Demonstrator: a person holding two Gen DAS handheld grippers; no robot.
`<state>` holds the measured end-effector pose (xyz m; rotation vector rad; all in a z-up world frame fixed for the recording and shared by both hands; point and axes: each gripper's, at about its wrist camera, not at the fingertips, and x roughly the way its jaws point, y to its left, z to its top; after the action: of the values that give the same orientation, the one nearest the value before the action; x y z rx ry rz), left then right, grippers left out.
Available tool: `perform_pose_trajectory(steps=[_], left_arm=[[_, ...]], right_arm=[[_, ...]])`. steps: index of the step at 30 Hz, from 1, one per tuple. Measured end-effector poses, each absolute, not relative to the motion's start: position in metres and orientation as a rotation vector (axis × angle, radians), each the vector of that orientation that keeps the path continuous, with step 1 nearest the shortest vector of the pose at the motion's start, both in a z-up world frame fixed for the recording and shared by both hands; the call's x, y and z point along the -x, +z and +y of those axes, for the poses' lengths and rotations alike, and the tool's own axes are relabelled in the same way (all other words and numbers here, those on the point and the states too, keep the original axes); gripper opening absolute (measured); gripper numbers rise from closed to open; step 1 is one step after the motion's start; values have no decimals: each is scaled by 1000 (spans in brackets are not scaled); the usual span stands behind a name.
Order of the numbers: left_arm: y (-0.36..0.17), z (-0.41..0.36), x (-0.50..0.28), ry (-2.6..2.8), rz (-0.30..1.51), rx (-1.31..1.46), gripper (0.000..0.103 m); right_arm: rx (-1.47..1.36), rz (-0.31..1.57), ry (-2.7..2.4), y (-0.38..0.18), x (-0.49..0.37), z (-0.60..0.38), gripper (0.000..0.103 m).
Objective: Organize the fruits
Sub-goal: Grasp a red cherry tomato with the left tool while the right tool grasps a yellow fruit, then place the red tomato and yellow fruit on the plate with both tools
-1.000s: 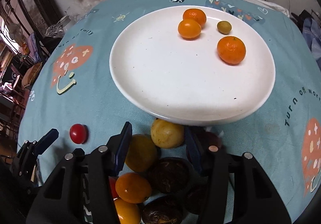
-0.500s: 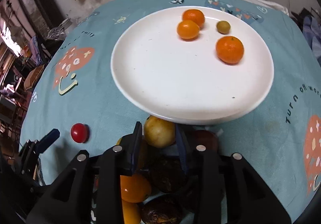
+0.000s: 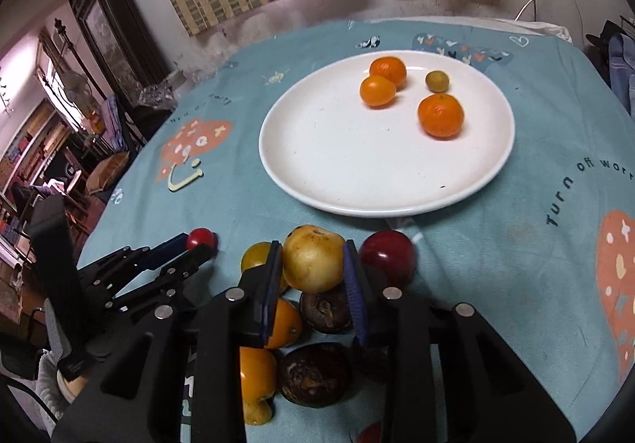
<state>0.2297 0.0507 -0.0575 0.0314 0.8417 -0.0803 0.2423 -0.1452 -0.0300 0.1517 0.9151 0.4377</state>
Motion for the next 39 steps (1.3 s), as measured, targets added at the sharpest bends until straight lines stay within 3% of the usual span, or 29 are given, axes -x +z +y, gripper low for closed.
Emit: perform_pose_trajectory(steps=[7,15,17,18,19,25,26,27,28,35,39], left_arm=[[-27,54,-225,-139,739,71,26],[-4,1,-295,-180,749,30,27],[-5,-4,-292,-215,736,34,27],[-7,-4,-291,-215,734,23,27],[-9,-3,-289,-209,731,12,27],[-9,6,-281,-204,733,38,27],[-8,7,-278,-206,729,40,27],[-7,8,-276,-210,728,44,27],[-7,8,-274,-211,728,44,27],[-5,-13,-296,-214,737,-24,27],[-11,-23,-323,-196,766,-16,29]], right_arm=[[-194,813,419,-12,-240,-180,28],[-177,807,450,-11,-278,-185,28],[-115,816,467,-14,-262,-183,42],[-104,815,473,-14,-254,-184,60],[-93,814,478,-16,-245,-185,63],[-59,894,462,-46,-237,-174,61],[-70,910,479,-55,-239,-172,54],[-95,930,512,-62,-240,-172,40],[-112,931,523,-64,-240,-171,36],[-99,765,444,-16,-257,-183,36],[-59,783,391,-19,-300,-175,37]])
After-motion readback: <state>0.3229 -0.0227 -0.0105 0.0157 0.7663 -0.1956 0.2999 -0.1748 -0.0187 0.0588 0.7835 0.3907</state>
